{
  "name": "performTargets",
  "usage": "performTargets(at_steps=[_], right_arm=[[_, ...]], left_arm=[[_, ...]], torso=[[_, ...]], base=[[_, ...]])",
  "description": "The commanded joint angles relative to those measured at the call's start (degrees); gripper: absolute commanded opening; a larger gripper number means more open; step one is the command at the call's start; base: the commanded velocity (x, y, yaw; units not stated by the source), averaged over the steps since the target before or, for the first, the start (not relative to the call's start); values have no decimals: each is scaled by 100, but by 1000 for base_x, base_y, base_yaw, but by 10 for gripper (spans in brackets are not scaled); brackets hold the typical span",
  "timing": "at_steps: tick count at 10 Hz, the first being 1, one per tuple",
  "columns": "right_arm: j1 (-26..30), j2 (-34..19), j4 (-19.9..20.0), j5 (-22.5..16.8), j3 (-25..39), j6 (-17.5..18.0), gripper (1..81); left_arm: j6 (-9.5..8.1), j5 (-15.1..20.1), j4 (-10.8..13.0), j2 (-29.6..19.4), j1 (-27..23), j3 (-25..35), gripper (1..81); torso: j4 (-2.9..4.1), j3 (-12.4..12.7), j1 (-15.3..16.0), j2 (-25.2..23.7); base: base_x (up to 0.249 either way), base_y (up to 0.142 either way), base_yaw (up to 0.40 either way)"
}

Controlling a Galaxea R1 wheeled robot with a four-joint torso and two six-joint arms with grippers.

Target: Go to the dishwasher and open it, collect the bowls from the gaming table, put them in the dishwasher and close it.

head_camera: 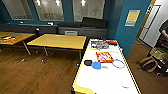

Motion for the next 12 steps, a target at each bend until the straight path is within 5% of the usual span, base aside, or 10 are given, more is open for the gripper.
performTargets(at_steps=[1, 3, 7, 12], right_arm=[[-119, 305, -687, -18, -540, -54, 10], [-338, 587, -1119, -10, -821, -81, 10], [-646, 1071, -1234, 210, -1305, -81, 10], [-813, 1555, -1190, 377, -1938, -64, 10]], left_arm=[[-176, -1622, 721, 127, 419, -1152, 10], [-228, -2221, 721, 443, 769, -2137, 10], [-475, -3276, 650, 928, 1156, -3686, 10], [-536, -3841, 624, 1297, 1447, -4373, 10]], torso=[[0, 0, 0, 0], [0, 4, -4, -2], [0, 9, -11, -9], [0, 13, -15, -13]], base=[[0, 0, 0], [0, 0, 0], [0, 0, 0], [0, 0, 0]])
